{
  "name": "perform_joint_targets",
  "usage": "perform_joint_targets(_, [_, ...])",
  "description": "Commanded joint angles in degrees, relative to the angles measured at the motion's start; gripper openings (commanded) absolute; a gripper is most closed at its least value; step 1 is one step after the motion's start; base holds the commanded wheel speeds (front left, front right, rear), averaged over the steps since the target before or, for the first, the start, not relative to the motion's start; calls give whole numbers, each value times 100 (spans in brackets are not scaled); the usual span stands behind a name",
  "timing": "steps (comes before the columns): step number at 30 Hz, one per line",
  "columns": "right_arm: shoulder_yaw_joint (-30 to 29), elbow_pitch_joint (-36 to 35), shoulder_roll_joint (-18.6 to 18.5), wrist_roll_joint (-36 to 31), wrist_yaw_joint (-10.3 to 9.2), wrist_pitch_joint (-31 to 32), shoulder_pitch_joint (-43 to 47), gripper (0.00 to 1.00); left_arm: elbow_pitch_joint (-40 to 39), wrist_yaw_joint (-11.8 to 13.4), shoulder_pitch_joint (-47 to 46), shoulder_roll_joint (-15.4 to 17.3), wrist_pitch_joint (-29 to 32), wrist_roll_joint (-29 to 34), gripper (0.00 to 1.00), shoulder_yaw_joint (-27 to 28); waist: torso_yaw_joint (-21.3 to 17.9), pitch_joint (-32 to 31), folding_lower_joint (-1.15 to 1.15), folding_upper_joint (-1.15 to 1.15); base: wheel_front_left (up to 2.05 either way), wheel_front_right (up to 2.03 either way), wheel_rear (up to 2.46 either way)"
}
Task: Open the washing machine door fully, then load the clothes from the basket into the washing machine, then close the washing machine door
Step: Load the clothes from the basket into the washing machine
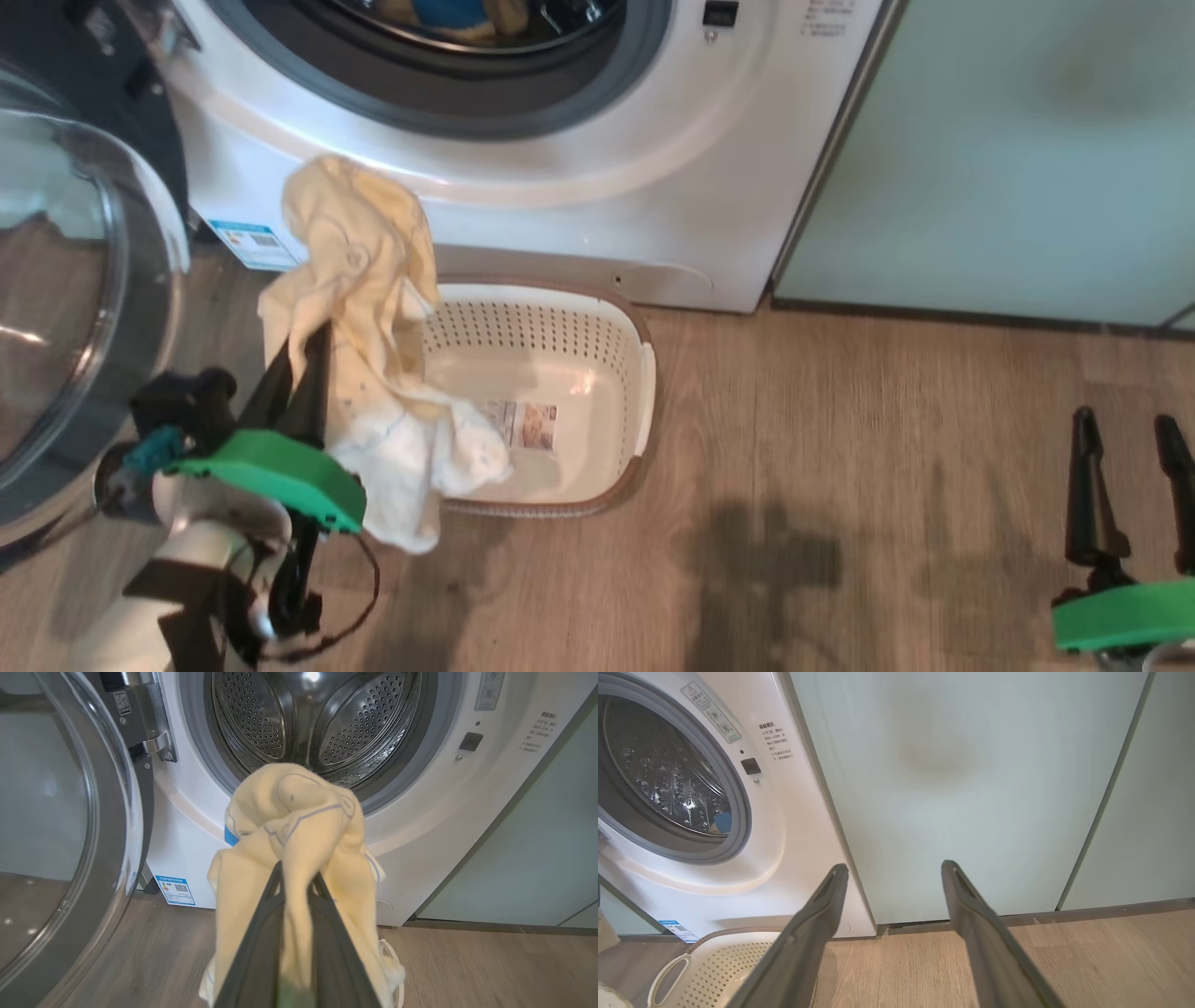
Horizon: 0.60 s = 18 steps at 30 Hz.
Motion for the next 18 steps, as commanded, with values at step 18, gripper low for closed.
perform_joint_targets(18, [274, 88, -93, 326, -16, -517, -959, 100, 837, -517, -2646, 420, 383, -257, 0, 456, -578, 1667, 0, 0, 0, 0, 0])
